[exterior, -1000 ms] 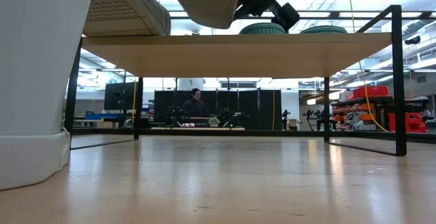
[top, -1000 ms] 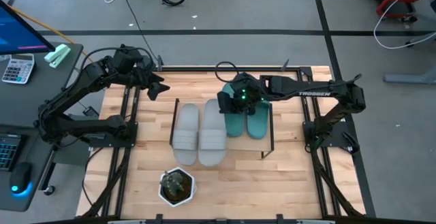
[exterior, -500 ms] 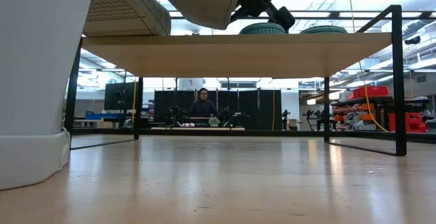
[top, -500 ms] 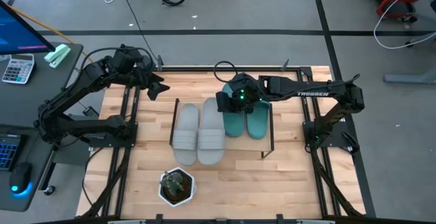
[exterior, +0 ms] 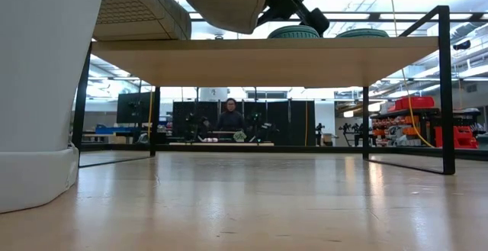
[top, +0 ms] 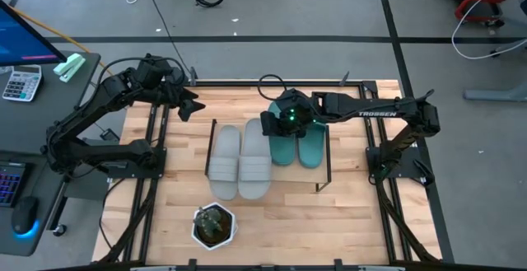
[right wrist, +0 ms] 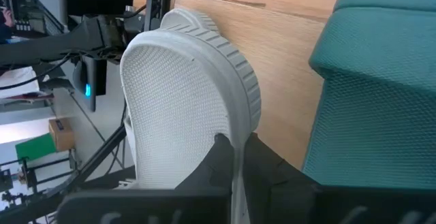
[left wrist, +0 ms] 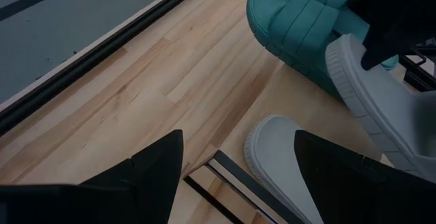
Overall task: Pick and place slides into the shelf
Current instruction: Put the gray slide on the shelf
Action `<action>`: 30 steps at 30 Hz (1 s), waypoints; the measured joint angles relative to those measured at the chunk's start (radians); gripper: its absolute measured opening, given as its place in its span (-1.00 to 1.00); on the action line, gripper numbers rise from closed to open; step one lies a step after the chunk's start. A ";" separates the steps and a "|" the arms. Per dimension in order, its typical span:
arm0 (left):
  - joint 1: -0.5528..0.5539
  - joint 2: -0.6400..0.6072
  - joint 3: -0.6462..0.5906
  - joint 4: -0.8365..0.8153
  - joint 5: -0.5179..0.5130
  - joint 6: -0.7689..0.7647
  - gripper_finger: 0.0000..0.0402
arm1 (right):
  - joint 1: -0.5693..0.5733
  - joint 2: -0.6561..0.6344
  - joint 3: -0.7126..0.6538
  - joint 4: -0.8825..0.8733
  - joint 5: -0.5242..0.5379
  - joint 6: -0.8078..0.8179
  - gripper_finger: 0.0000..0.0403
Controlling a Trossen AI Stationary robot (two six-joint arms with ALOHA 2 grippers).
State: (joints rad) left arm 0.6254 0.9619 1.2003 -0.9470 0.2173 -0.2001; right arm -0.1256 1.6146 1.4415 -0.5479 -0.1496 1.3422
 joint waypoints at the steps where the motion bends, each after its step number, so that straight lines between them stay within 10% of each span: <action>1: 0.000 0.000 0.000 0.000 0.000 0.000 0.42 | 0.003 0.002 0.000 0.001 0.002 0.000 -0.93; 30: 0.000 0.000 0.000 -0.001 0.000 -0.003 0.42 | 0.024 0.066 0.000 0.007 -0.013 -0.016 -0.85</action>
State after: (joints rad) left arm 0.6250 0.9619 1.2003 -0.9478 0.2173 -0.2035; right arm -0.1017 1.6810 1.4414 -0.5407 -0.1631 1.3262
